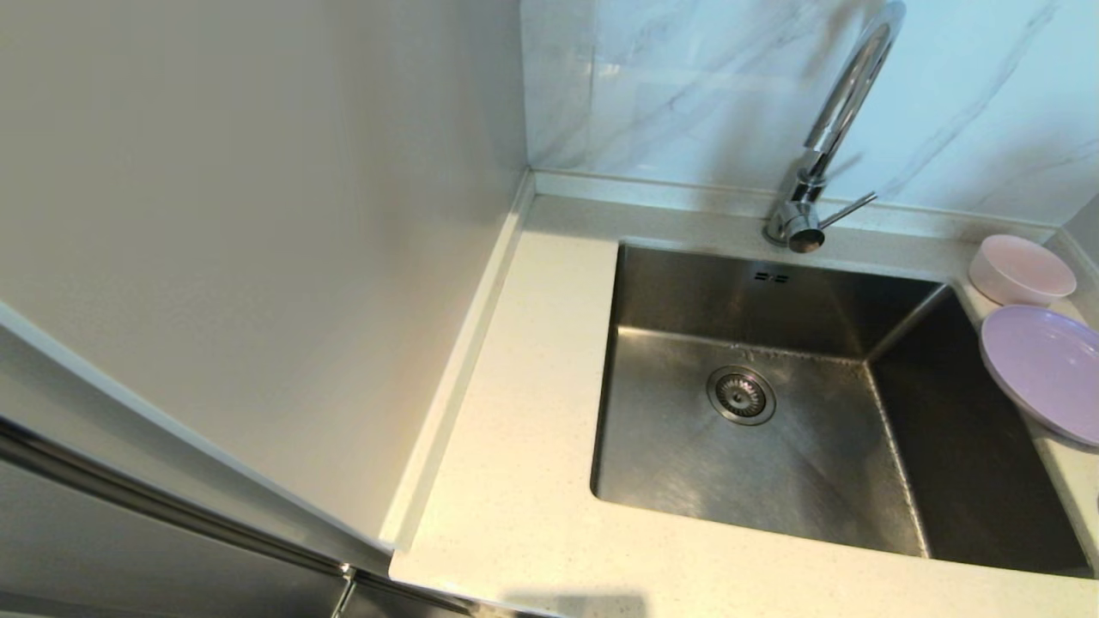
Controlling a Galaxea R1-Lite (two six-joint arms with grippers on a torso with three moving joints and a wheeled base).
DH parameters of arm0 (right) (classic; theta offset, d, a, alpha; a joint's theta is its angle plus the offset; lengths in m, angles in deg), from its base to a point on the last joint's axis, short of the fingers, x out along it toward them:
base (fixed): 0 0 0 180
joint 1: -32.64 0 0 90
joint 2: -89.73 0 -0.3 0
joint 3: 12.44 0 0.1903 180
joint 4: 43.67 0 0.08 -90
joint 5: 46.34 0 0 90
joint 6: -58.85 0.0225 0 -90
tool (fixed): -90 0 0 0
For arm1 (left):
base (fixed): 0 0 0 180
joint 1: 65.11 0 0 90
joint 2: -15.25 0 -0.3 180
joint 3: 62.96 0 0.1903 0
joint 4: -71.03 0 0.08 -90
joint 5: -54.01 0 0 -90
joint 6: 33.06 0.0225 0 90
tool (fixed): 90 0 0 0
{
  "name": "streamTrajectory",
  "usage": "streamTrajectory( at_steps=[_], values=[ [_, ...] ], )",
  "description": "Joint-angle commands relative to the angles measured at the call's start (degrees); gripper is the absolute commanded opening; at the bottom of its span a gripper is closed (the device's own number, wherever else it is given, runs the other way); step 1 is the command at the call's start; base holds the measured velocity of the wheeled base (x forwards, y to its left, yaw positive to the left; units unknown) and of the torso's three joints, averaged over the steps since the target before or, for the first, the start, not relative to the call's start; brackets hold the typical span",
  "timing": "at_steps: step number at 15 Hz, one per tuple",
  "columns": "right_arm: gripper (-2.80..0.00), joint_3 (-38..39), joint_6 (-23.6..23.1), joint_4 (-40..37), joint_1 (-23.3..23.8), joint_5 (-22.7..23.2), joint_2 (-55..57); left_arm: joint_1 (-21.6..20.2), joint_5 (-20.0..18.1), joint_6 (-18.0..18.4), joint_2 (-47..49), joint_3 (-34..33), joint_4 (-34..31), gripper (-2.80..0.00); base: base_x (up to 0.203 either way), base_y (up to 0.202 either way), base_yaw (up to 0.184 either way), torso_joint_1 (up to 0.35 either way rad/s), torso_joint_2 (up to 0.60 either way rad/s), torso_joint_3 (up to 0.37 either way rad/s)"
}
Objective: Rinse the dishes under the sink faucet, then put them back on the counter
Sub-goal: Turn on the faucet
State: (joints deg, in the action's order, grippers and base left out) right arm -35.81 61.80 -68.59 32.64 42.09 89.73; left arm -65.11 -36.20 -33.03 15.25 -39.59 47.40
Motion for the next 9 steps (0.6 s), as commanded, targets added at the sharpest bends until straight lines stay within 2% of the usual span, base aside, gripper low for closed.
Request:
streamTrajectory(
  at_steps=[1,9],
  values=[
    [-2.8,0.44,0.04,-0.02,0.0,-0.01,0.09,0.0,0.03,-0.02,0.0,0.0,0.0,-2.8,0.0,0.0,0.0,0.0,0.0,0.0],
    [-2.8,0.44,0.04,-0.02,0.0,-0.01,0.09,0.0,0.03,-0.02,0.0,0.0,0.0,-2.8,0.0,0.0,0.0,0.0,0.0,0.0]
  ],
)
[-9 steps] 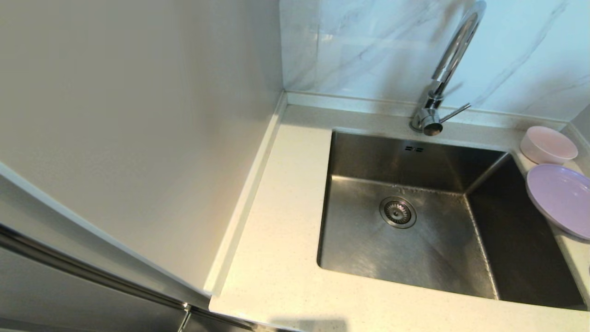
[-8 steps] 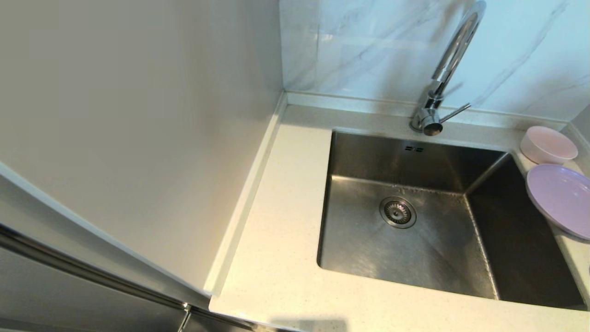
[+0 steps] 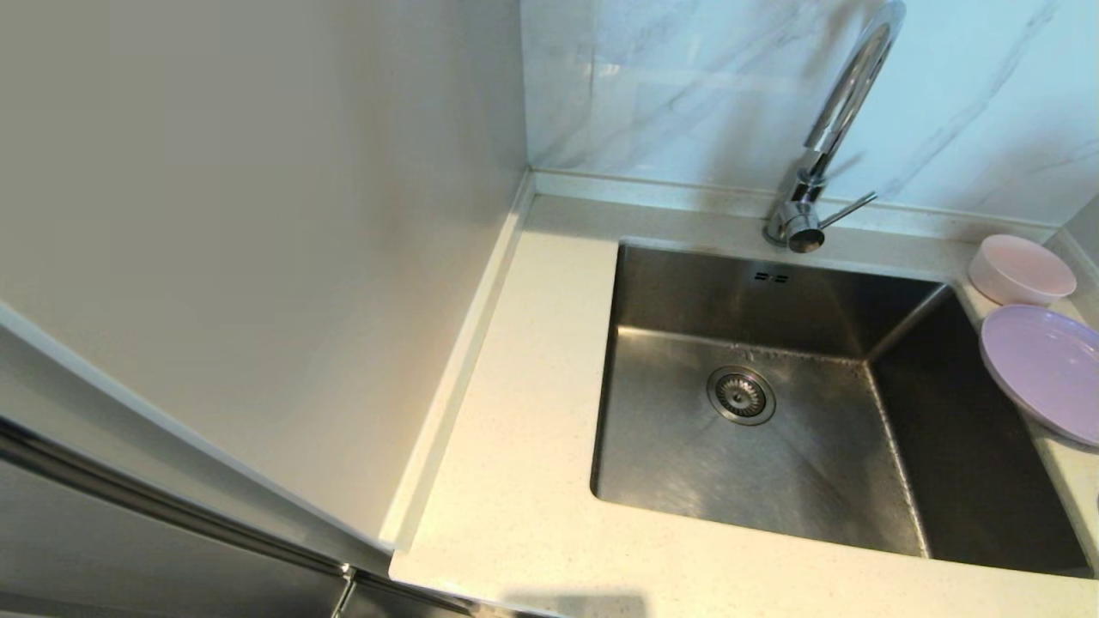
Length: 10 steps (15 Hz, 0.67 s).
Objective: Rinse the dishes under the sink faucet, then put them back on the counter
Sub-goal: Turn on the faucet
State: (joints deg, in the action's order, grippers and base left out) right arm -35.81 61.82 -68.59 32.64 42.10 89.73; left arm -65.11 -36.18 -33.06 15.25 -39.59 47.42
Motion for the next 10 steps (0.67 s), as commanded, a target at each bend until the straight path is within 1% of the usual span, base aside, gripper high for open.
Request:
streamTrajectory(
  at_steps=[1,10],
  values=[
    [-2.8,0.44,0.02,-0.02,0.0,-0.01,0.09,0.0,0.01,0.0,0.0,0.0,-0.02,-2.8,0.0,0.0,0.0,0.0,0.0,0.0],
    [-2.8,0.44,0.18,0.07,0.0,-0.09,0.09,0.0,0.01,0.0,0.0,0.0,-0.02,-2.8,0.0,0.0,0.0,0.0,0.0,0.0]
  ],
)
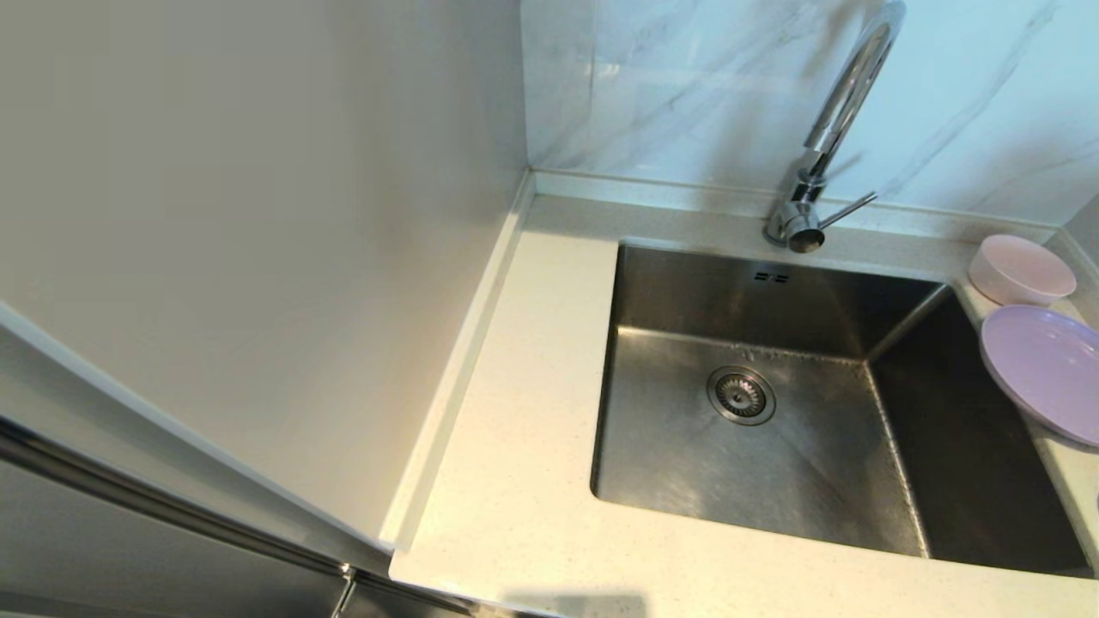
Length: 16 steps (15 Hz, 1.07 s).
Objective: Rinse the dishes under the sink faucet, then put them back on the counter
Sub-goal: Turn on the faucet
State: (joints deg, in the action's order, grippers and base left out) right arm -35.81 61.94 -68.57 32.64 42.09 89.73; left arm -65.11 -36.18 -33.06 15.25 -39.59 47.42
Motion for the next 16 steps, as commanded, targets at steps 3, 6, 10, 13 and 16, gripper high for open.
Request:
streamTrajectory(
  at_steps=[3,6,10,13,16],
  values=[
    [-2.8,0.44,0.08,0.04,0.0,-0.1,0.09,0.0,0.01,0.0,0.0,0.0,-0.02,-2.8,0.0,0.0,0.0,0.0,0.0,0.0],
    [-2.8,0.44,0.08,0.04,0.0,-0.03,0.09,0.0,-0.08,0.0,0.0,0.0,-0.02,-2.8,0.0,0.0,0.0,0.0,0.0,0.0],
    [-2.8,0.32,0.08,-0.21,0.0,-0.1,0.11,0.0,-0.04,0.0,0.0,0.0,-0.02,-2.8,0.0,0.0,0.0,0.0,0.0,0.0],
    [-2.8,0.07,0.41,-0.62,0.0,-0.44,2.4,0.0,-0.08,0.0,0.0,0.0,-0.02,-2.8,0.0,0.0,0.0,0.0,0.0,0.0],
    [-2.8,-1.5,0.37,-0.66,0.0,-0.94,7.7,0.0,0.01,0.0,0.0,0.0,-0.02,-2.8,0.0,0.0,0.0,0.0,0.0,0.0]
  ],
)
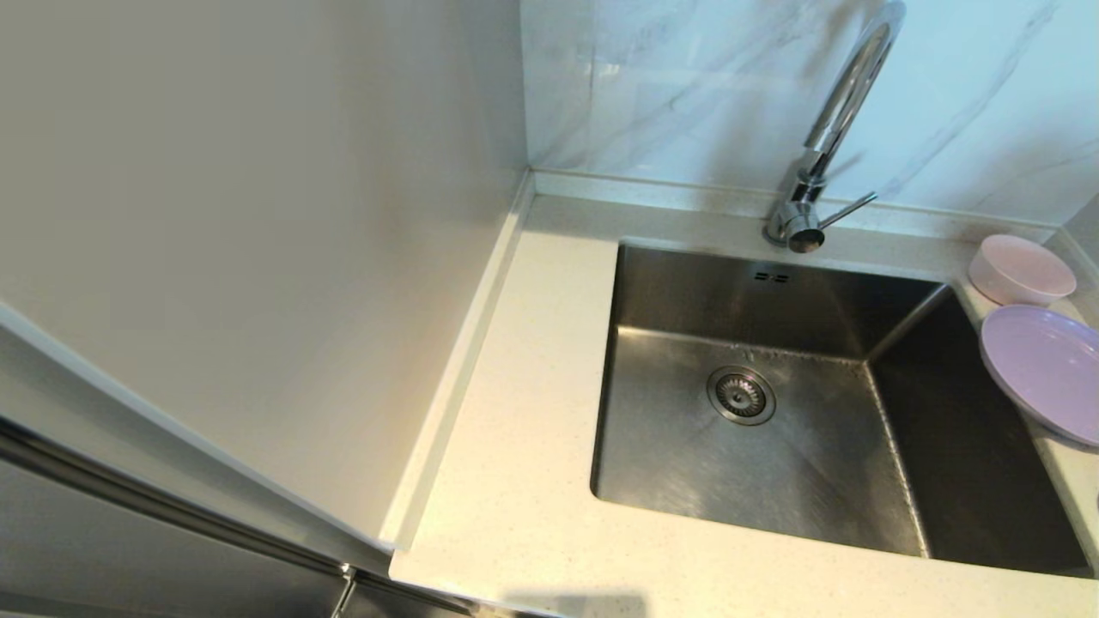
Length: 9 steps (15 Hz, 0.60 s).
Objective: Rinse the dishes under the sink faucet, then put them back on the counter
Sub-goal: Turn on the faucet
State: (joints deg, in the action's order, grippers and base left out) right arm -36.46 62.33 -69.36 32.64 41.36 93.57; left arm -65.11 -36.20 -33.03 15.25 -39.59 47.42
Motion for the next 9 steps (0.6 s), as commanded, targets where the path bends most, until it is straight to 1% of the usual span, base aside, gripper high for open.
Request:
streamTrajectory(
  at_steps=[1,5,9],
  values=[
    [-2.8,-1.55,-0.04,0.13,0.0,-0.49,5.9,0.0,-0.05,-0.02,0.0,0.0,-0.02,-2.8,0.0,0.0,0.0,0.0,0.0,0.0],
    [-2.8,-5.37,-0.12,-0.69,0.0,-0.85,13.19,0.0,0.03,-0.02,0.0,0.0,-0.02,-2.8,0.0,0.0,0.0,0.0,0.0,0.0],
    [-2.8,-11.57,-0.28,-5.2,0.0,-0.63,17.63,0.0,0.03,-0.02,0.0,0.0,-0.02,-2.8,0.0,0.0,0.0,0.0,0.0,0.0]
  ],
)
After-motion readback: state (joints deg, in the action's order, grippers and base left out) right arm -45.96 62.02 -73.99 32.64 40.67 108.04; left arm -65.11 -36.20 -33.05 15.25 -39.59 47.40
